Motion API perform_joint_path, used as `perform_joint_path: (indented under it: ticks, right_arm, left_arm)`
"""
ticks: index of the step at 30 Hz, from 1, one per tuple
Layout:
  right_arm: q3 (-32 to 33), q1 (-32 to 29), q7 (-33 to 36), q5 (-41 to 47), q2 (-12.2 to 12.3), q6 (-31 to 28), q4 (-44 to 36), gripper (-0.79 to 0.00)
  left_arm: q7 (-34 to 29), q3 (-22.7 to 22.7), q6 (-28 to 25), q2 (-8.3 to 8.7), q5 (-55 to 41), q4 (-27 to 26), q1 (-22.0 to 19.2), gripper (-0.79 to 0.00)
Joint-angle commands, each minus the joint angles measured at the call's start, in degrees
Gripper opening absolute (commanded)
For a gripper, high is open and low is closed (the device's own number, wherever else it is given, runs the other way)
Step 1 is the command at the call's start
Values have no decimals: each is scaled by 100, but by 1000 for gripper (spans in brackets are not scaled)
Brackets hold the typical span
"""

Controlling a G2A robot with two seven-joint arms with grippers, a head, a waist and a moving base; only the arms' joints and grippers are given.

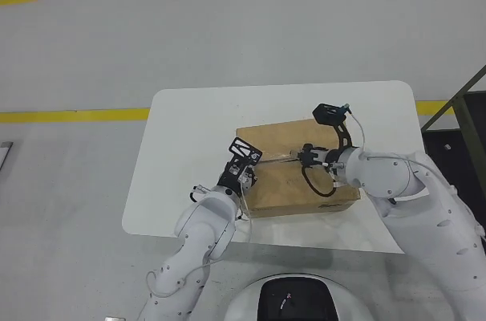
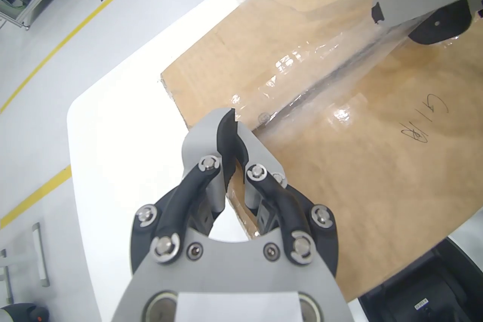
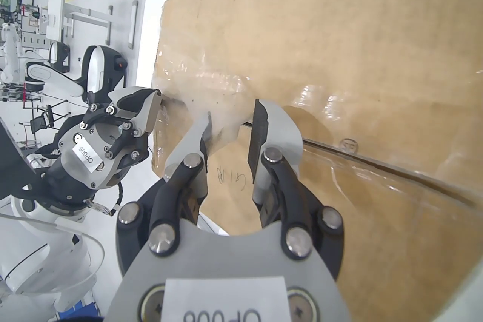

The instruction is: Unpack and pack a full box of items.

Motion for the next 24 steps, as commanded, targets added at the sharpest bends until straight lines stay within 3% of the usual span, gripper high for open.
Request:
perform_joint_path:
  ticks: [1,24]
  right_arm:
    - [92,-72,42,-15,23,3,-73,-486]
    - [1615,-1243,472,-265,334,354,-1177,-486]
  left_arm:
    - [-11,9,26,-11,13,6,1,-785]
    - [-70,49,-83,-91,112,-27,35,-785]
